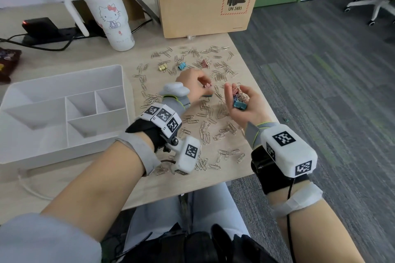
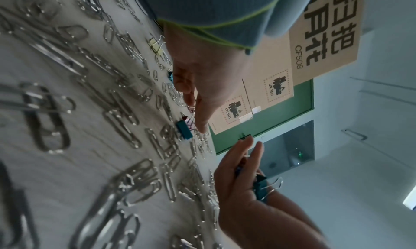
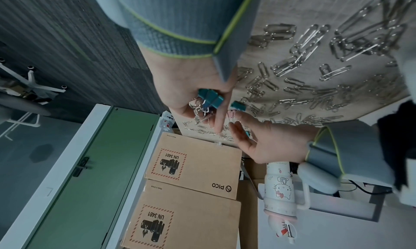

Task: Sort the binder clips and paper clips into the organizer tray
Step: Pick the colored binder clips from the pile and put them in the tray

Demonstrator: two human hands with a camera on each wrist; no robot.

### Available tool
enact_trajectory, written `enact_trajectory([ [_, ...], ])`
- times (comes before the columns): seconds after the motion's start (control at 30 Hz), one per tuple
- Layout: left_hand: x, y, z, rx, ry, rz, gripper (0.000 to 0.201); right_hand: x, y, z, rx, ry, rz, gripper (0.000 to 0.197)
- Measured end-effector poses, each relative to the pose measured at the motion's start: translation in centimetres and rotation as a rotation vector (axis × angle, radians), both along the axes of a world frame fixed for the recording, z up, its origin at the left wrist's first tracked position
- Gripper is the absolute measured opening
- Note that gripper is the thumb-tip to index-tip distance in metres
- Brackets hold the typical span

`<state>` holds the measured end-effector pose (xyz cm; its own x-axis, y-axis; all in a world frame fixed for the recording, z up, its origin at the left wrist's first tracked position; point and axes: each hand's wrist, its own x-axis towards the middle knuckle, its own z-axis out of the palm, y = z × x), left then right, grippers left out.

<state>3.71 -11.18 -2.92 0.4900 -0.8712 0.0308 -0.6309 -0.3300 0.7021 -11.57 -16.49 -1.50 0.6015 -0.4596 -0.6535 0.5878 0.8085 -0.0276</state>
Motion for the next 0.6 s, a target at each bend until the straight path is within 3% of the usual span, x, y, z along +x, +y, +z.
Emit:
enact_trajectory([
  [0.37, -0.1, 0.2, -0.4, 0.078, -0.078, -0.063, 0.019, 0.1, 0.2, 0.6, 0.022, 0.01, -0.032, 0.015],
  [0.6, 0.0, 0.7, 1.0, -0.328, 0.019, 0.061, 0.012, 0.9, 0.6, 0.5, -0.006, 0.049, -0.008, 0.015],
])
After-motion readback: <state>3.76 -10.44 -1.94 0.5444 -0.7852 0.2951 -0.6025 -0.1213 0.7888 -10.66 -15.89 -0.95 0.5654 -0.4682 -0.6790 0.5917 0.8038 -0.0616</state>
